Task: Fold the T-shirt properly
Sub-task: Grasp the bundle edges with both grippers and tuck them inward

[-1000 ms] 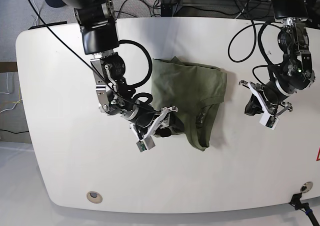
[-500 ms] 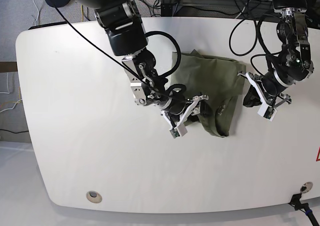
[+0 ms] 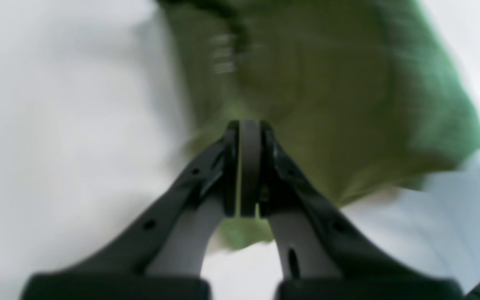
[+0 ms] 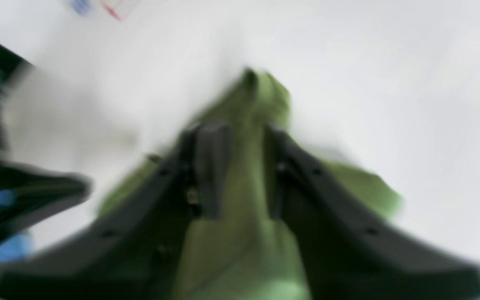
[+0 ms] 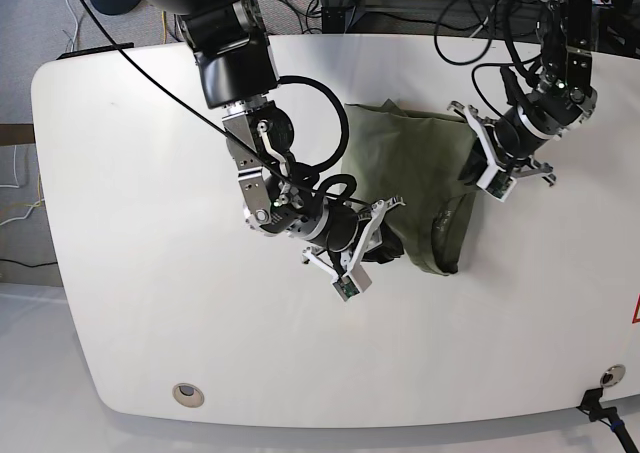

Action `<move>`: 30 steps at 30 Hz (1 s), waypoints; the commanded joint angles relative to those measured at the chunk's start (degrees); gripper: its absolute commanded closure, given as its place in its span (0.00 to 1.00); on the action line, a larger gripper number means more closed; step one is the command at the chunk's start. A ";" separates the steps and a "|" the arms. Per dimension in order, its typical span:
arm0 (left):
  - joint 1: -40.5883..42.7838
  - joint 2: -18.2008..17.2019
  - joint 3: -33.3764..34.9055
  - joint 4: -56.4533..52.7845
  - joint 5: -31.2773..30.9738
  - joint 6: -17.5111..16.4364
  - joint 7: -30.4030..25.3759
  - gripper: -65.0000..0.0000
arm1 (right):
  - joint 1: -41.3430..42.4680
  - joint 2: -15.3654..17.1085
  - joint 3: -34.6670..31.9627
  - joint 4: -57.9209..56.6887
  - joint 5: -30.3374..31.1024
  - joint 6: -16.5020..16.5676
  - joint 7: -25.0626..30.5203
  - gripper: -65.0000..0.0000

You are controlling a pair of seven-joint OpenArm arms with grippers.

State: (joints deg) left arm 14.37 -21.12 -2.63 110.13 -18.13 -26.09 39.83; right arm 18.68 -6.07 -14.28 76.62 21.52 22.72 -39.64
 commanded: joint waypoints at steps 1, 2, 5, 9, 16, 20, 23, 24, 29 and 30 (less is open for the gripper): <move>-0.26 0.07 1.53 0.60 3.41 0.11 -4.19 1.00 | 1.59 -0.75 0.17 0.96 -3.98 0.36 2.58 1.00; -0.26 1.21 1.97 -0.10 5.34 0.11 -5.33 1.00 | 1.24 -1.28 0.17 0.17 -6.35 0.36 2.93 1.00; -0.26 4.64 1.97 -3.27 12.02 0.11 -7.17 1.00 | 1.41 -1.45 0.26 -4.40 -10.84 0.62 5.04 1.00; -0.61 6.58 2.24 -8.54 16.24 0.11 -7.17 1.00 | 0.53 -1.28 0.44 -13.81 -12.07 0.71 13.48 1.00; -7.91 6.40 2.33 -19.44 16.15 0.02 -6.91 1.00 | -4.57 5.32 0.61 -18.20 -11.80 0.53 20.43 1.00; -16.09 6.40 3.38 -27.18 16.15 -0.07 -7.09 1.00 | -10.46 7.96 5.27 -11.70 -11.80 0.53 20.34 1.00; -22.50 6.40 7.69 -31.84 15.98 -0.07 -7.17 1.00 | -14.68 8.57 8.61 -5.98 -12.16 0.62 18.93 1.00; -23.91 6.40 9.01 -32.46 15.89 -0.07 -7.17 1.00 | -15.82 9.54 8.96 -3.61 -11.89 0.62 17.88 1.00; -25.32 6.58 10.50 -24.37 15.71 -0.07 -7.17 1.00 | -18.72 9.89 9.05 9.40 -11.80 0.44 12.78 1.00; -25.14 6.58 10.41 -21.91 15.71 -0.07 -7.17 1.00 | -18.63 9.80 9.05 12.13 -11.80 0.44 11.02 1.00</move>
State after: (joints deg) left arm -9.32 -14.22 8.12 84.16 -1.96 -26.59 34.26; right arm -1.32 3.97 -5.23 84.77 8.84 22.74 -28.47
